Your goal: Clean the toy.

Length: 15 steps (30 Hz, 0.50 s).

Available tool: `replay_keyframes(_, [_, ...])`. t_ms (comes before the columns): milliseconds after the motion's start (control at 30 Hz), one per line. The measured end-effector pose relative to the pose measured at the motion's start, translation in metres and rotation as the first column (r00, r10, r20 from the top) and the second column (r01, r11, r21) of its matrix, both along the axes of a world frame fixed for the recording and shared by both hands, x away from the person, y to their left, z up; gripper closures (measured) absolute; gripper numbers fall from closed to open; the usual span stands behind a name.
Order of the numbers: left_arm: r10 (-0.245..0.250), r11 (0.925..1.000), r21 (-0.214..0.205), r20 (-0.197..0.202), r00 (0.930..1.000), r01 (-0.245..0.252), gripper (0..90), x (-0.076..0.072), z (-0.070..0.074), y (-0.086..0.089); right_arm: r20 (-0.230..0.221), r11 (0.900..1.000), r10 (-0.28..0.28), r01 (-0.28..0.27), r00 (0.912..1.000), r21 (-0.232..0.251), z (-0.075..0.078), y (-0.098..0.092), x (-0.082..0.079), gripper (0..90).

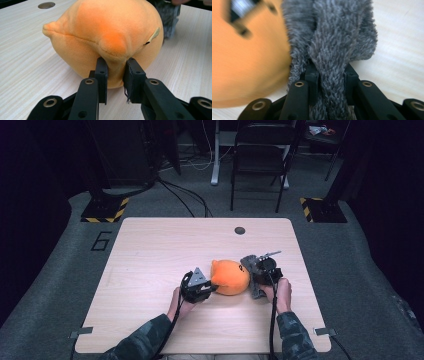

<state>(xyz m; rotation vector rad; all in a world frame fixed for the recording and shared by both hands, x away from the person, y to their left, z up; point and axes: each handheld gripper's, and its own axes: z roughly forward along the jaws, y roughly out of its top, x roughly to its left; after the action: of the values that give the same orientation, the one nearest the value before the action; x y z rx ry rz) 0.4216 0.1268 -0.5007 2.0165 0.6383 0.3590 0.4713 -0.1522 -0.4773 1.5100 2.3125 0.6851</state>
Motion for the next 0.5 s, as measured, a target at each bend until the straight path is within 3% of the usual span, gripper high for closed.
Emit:
replay_keyframes(67, [-0.001,1.0,-0.003,0.004,1.0,0.001,74.4,0.0,0.0,-0.001,-0.025,1.0,0.0,0.0,0.9997,0.003,-0.005,0.0,0.003,72.4])
replay_keyframes(167, [-0.005,1.0,-0.001,0.009,0.9999,0.005,74.3,0.0,0.0,0.0,-0.01,1.0,0.001,-0.001,1.0,0.004,-0.002,-0.003,0.004,72.7])
replay_keyframes(200, [-0.005,1.0,0.0,0.014,0.9999,0.005,74.3,-0.001,-0.001,0.0,0.002,1.0,-0.001,0.001,1.0,-0.005,0.001,-0.003,0.004,72.8])
replay_keyframes(333, [-0.002,1.0,0.006,0.007,1.0,0.002,74.2,-0.002,-0.001,0.001,0.065,0.9988,-0.009,0.006,0.9978,0.049,0.025,-0.006,0.001,73.5])
replay_keyframes(367, [-0.001,1.0,0.008,0.008,1.0,0.001,74.1,-0.002,-0.001,0.001,0.09,0.9972,0.005,-0.012,0.996,0.074,0.034,-0.005,-0.002,73.6])
replay_keyframes(500, [-0.002,0.9999,0.014,0.022,0.9998,0.001,74.2,-0.003,0.0,-0.001,0.17,0.9944,0.033,-0.049,0.9849,0.094,0.058,0.001,-0.014,73.7])
